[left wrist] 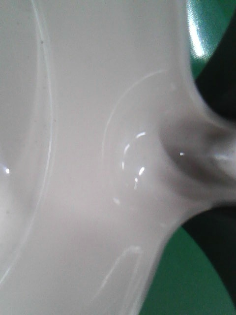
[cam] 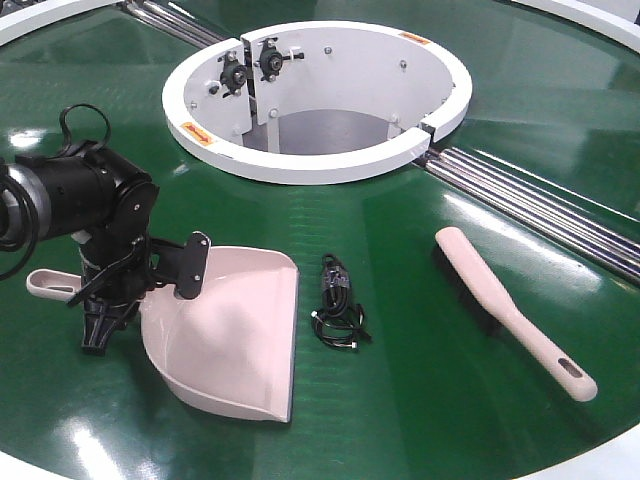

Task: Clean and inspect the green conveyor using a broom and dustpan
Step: 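Slide the held dustpan toward the black cable with the left gripper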

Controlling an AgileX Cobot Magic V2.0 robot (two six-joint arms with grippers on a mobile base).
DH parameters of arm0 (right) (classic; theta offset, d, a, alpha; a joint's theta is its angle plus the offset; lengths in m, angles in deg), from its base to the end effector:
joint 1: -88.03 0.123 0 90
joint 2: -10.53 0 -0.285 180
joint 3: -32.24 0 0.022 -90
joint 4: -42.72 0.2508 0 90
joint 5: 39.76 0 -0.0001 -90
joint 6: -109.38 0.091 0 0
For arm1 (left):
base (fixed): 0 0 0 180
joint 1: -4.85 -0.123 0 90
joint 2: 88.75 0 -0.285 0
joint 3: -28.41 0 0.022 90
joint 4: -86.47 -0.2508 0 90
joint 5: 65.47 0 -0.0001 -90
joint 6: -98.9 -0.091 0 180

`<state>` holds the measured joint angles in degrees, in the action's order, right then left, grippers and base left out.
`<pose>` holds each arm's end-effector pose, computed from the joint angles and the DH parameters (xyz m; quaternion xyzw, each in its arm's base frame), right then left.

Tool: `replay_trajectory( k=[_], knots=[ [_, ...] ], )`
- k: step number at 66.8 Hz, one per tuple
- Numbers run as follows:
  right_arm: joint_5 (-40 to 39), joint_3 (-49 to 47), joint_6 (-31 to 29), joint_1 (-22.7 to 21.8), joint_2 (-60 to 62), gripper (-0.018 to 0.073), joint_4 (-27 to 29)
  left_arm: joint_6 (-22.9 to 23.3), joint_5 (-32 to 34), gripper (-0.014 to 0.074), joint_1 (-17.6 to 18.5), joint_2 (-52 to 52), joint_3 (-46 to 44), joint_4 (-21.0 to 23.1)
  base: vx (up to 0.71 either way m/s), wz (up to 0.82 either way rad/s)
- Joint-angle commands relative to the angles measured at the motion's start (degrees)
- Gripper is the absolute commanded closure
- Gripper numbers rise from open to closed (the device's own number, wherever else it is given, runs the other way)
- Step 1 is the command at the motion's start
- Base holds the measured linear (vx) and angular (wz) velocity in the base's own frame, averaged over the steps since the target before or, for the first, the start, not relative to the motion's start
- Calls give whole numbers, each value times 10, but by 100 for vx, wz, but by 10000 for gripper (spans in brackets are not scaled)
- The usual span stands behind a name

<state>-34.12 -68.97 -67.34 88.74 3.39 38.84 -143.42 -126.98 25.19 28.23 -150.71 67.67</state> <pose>0.0568 0.0001 0.1956 -0.0058 0.7166 -0.0016 0.6974 0.3505 -0.1024 0.1920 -0.7094 -0.6899 -0.1364 0.0465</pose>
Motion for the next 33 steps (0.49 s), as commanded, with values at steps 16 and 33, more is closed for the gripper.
replay_trajectory(
  k=[16, 33],
  knots=[
    [-42, 2, -1, 0, 6, 568, -2, 57, -17, 596, 4, -31, -15, -17, 0, 0],
    [-42, 2, -1, 0, 6, 568, -2, 72, -36, 594, 4, -31, -15, -54, 0, 0]
  ],
)
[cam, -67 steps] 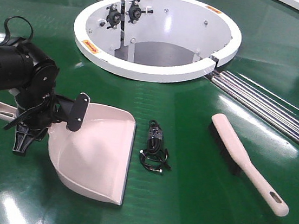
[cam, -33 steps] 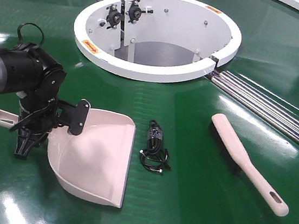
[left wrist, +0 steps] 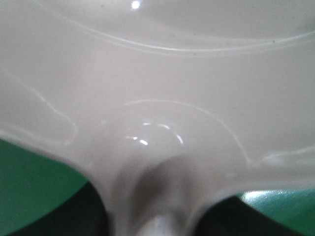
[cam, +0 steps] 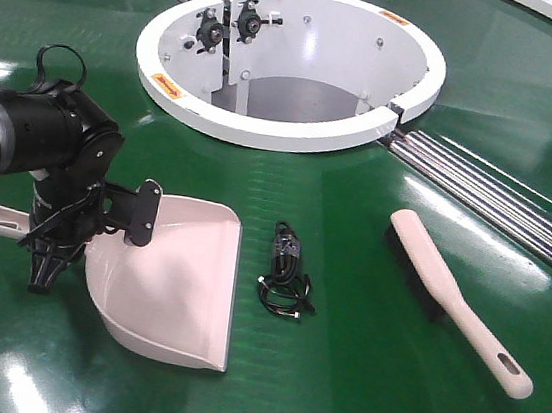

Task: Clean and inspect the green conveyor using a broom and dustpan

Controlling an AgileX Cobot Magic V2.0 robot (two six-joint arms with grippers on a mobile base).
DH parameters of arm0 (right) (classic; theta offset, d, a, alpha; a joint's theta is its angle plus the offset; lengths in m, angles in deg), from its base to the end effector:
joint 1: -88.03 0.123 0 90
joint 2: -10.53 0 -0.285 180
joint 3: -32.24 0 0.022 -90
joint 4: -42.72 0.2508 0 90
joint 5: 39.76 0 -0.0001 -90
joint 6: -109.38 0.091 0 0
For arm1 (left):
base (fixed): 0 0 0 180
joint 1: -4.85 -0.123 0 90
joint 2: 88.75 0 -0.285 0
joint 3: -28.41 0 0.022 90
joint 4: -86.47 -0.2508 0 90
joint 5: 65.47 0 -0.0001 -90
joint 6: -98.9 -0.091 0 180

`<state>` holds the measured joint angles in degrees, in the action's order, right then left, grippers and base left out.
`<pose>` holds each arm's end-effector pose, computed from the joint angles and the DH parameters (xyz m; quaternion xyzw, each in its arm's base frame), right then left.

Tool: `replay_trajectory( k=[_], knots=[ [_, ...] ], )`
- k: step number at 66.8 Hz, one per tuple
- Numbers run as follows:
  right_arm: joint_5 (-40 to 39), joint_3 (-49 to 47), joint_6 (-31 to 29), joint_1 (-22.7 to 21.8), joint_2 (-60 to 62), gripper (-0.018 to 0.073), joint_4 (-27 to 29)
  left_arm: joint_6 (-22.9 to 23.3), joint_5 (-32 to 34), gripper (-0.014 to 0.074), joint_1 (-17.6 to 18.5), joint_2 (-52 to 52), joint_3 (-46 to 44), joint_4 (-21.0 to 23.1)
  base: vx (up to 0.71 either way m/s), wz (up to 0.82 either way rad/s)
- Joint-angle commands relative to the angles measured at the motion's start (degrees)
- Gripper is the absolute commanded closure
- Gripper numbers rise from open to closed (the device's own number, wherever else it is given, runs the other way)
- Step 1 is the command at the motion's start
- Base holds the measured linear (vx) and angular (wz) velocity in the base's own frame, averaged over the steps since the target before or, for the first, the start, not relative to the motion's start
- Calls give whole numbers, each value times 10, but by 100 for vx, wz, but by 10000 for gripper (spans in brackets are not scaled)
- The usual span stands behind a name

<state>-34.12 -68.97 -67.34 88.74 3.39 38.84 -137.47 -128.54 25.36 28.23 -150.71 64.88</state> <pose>0.0568 0.0001 0.1956 -0.0058 0.7166 -0.0016 0.6974 0.3499 -0.0990 0.1933 -0.6782 -0.7158 -0.1558 0.0588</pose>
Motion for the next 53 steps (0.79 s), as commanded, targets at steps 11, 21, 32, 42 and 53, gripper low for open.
replay_trajectory(
  k=[11, 21, 32, 42, 53],
  knots=[
    [-42, 2, -1, 0, 6, 568, -2, 13, -20, 594, 3, -31, -15, -26, 0, 0],
    [-42, 2, -1, 0, 6, 568, -2, 13, -20, 594, 3, -31, -15, -26, 0, 0],
    [-42, 2, -1, 0, 6, 568, -2, 13, -20, 594, 3, -31, -15, -25, 0, 0],
    [-42, 2, -1, 0, 6, 568, -2, 13, -20, 594, 3, -31, -15, -26, 0, 0],
    [-42, 2, -1, 0, 6, 568, -2, 13, -20, 594, 3, -31, -15, -26, 0, 0]
  ],
)
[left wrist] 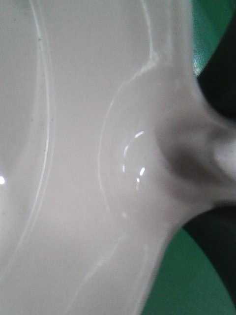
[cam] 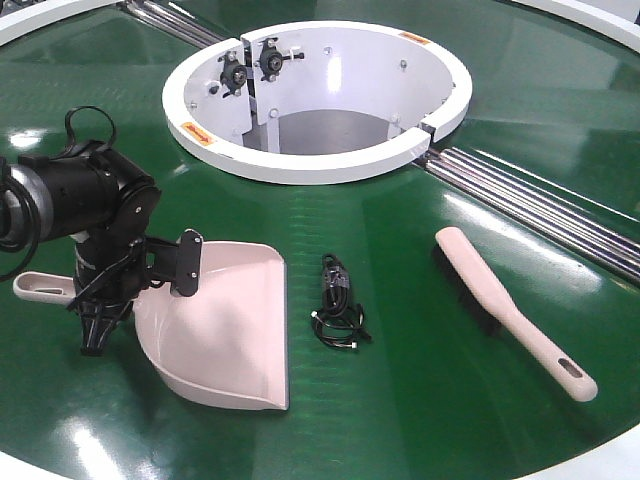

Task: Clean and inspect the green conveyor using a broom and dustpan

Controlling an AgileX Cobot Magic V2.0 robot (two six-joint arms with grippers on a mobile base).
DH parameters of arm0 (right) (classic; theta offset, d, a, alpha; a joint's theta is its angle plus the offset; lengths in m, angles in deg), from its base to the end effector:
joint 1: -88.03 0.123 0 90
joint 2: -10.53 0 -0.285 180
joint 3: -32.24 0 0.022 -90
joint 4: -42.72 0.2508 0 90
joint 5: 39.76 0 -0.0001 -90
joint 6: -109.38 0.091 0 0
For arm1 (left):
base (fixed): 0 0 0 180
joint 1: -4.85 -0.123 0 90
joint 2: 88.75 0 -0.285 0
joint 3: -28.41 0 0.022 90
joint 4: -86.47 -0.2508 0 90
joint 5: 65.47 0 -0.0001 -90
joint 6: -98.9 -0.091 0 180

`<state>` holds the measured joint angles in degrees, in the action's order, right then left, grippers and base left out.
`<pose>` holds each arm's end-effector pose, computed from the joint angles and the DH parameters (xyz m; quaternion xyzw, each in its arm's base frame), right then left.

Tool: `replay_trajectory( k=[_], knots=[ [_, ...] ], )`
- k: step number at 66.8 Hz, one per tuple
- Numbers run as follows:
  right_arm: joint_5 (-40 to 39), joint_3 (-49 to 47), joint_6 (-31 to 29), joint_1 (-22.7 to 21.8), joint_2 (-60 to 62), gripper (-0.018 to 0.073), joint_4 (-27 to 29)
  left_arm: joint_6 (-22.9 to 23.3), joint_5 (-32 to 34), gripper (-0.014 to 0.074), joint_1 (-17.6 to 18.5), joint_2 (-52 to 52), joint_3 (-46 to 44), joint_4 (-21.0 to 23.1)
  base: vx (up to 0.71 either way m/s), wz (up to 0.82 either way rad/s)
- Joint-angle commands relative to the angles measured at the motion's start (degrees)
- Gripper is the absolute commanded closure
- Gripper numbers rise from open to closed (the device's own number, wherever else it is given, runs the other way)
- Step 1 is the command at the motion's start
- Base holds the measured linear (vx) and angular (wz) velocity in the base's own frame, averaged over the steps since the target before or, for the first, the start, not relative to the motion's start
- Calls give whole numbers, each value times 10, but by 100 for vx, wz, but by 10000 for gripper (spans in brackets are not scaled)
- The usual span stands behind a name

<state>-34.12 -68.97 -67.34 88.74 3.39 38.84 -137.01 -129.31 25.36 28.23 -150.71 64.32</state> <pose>0.0568 0.0001 0.1956 -0.0058 0.7166 -0.0016 0.6974 0.3492 -0.0977 0.1936 -0.6755 -0.7171 -0.1586 0.0659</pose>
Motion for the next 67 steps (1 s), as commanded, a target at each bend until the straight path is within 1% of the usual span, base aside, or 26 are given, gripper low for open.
replay_trajectory(
  k=[1, 34, 42, 45, 51, 55, 63, 67],
  knots=[
    [-42, 2, -1, 0, 6, 568, -2, 8, -12, 594, 3, -31, -15, -20, 0, 0],
    [-46, 2, -1, 0, 6, 568, -4, 8, -12, 594, 3, -31, -15, -20, 0, 0],
    [-101, 1, -1, 0, 6, 568, -5, 8, -12, 594, 3, -31, -15, -20, 0, 0],
    [-93, -2, 2, 0, 6, 568, -2, 8, -12, 594, 3, -31, -15, -20, 0, 0],
    [-34, -31, 27, 0, -8, 568, 24, 8, -12, 594, 3, -31, -15, -20, 0, 0],
    [-19, -64, 31, 0, -36, 568, 39, 8, -12, 594, 3, -31, -15, -20, 0, 0],
    [-11, -153, 23, 0, -120, 568, 39, 8, -12, 594, 3, -31, -15, -20, 0, 0],
    [14, -206, 23, 0, -173, 568, 39, 8, -12, 594, 3, -31, -15, -20, 0, 0]
  ],
)
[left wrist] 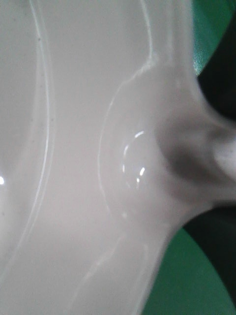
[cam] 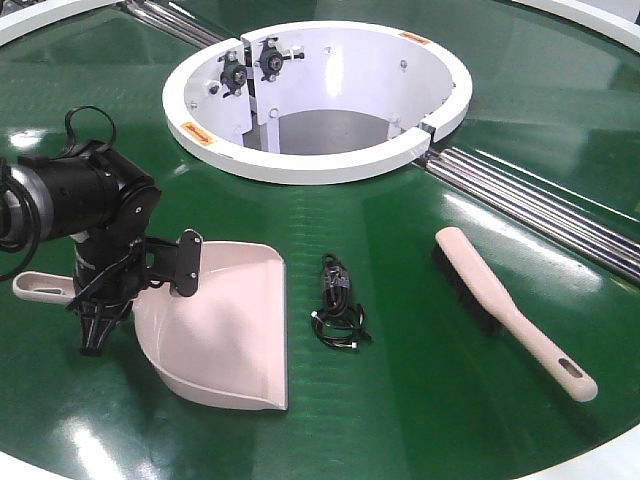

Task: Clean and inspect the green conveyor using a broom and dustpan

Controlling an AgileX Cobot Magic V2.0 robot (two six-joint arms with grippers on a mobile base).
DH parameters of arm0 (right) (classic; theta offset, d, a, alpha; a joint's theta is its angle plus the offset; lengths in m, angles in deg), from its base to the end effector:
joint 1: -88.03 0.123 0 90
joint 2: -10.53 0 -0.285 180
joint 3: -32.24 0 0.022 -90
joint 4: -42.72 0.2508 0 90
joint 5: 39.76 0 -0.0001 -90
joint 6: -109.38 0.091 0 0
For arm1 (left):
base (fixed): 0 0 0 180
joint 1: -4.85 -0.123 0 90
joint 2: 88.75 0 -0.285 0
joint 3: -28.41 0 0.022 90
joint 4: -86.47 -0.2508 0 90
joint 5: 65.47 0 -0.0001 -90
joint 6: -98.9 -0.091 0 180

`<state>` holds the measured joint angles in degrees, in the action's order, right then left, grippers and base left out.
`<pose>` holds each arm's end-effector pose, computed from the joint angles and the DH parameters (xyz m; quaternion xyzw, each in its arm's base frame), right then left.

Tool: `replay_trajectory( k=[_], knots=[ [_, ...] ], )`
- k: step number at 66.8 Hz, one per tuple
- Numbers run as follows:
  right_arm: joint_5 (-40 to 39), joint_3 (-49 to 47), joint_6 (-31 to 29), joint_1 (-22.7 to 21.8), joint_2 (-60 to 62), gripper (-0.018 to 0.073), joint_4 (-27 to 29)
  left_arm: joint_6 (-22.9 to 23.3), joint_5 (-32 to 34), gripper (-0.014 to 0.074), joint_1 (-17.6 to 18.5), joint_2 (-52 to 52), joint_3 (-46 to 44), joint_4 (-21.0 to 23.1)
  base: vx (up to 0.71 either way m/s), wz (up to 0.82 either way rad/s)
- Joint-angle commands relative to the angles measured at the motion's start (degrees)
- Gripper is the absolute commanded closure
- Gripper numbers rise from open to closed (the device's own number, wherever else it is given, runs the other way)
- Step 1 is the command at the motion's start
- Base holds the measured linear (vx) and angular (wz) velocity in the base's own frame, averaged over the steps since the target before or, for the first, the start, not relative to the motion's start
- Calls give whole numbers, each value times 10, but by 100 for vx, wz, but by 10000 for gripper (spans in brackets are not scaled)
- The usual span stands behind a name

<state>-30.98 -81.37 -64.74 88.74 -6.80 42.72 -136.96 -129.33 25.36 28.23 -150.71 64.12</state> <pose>0.0657 0.0008 0.2531 0.0326 0.7216 0.0397 0.6904 0.3493 -0.0975 0.1937 -0.6756 -0.7166 -0.1601 0.0665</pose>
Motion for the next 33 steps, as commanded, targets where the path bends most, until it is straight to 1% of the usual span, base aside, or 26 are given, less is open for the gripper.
replay_trajectory(
  k=[1, 5, 10, 15, 22, 33],
  knots=[
    [-14, -94, -3, 0, -77, 568, 0, 8, -12, 594, 3, -31, -15, -18, 0, 0],
    [21, -138, -8, 0, -131, 568, 0, 8, -12, 594, 3, -31, -15, -18, 0, 0],
    [69, -193, -31, 0, -196, 568, 0, 8, -12, 594, 3, -31, -15, -18, 0, 0],
    [123, -232, -47, 0, -256, 568, 5, 8, -12, 594, 3, -31, -15, -18, 0, 0],
    [178, -263, -47, 0, -323, 568, 13, 8, -12, 594, 3, -31, -15, -18, 0, 0],
    [168, -262, -46, 0, -386, 568, 0, 8, -12, 594, 3, -31, -15, -18, 0, 0]
  ],
)
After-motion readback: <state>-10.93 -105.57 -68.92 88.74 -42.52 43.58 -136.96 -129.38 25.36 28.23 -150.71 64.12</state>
